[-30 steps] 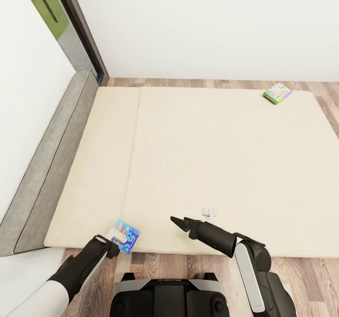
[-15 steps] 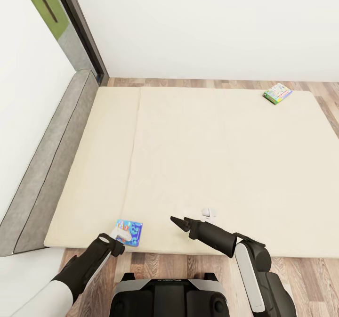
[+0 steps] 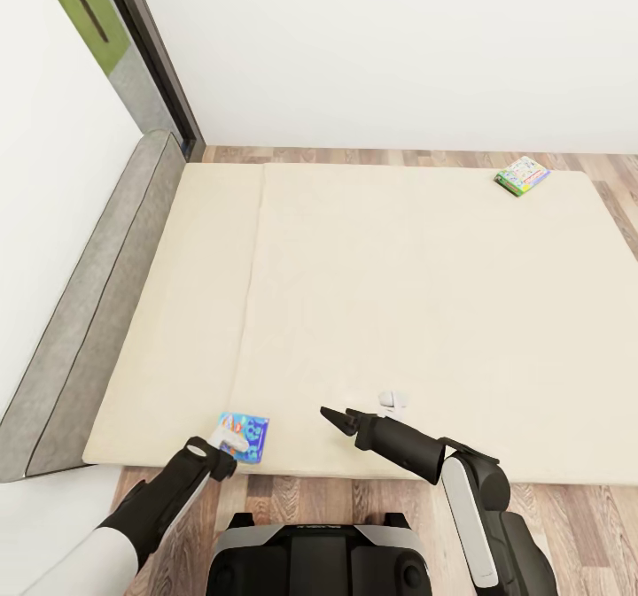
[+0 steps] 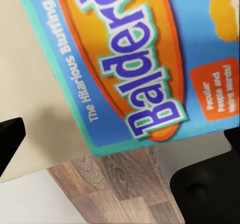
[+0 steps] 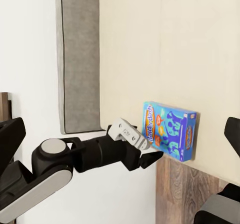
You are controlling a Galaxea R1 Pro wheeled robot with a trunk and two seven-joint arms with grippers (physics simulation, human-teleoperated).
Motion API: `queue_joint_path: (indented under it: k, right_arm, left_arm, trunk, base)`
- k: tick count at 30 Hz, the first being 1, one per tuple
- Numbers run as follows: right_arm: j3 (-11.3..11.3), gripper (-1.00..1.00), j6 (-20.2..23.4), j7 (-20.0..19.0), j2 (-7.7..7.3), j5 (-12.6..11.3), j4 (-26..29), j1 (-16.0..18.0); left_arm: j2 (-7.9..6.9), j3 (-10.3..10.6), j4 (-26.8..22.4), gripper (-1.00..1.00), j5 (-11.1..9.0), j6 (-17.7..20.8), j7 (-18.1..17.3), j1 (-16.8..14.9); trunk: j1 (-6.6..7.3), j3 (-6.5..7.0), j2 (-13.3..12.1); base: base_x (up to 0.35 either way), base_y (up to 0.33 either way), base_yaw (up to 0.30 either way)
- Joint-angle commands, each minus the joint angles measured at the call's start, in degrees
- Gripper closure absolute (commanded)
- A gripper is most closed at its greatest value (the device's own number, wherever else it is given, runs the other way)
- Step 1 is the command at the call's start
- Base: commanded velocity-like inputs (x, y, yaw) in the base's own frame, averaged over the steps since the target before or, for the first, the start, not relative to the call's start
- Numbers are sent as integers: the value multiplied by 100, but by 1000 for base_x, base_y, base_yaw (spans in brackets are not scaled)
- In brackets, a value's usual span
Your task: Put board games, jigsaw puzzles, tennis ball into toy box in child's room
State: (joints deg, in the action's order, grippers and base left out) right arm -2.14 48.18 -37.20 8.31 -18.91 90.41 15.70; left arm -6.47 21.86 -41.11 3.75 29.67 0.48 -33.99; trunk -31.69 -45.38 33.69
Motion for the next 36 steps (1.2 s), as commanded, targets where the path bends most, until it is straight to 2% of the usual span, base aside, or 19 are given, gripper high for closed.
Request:
queue_joint_path:
  k: [1, 7, 26, 36]
  right_arm:
    - [-14, -100, 33, -25, 8, 2, 2, 3]
    - [-22, -100, 33, -25, 5, -5, 1, 3]
    - [-23, -100, 33, -25, 4, -6, 2, 3]
    - [-23, -100, 33, -25, 5, -1, 3, 3]
  left_arm:
    - [-1, 28, -11, -100, 38, -9, 5, -2]
    - [75, 28, -11, -100, 31, -168, 5, -2]
    - [84, 63, 26, -100, 38, -220, 5, -2]
    - [113, 25, 729, -100, 38, -850, 0, -36]
  trunk:
    - [-2, -5, 6]
    - [-2, -5, 6]
    - [-2, -5, 6]
    - [-2, -5, 6]
  base:
    - [0, 0, 0]
    - [0, 0, 0]
    - [0, 0, 0]
    - [0, 0, 0]
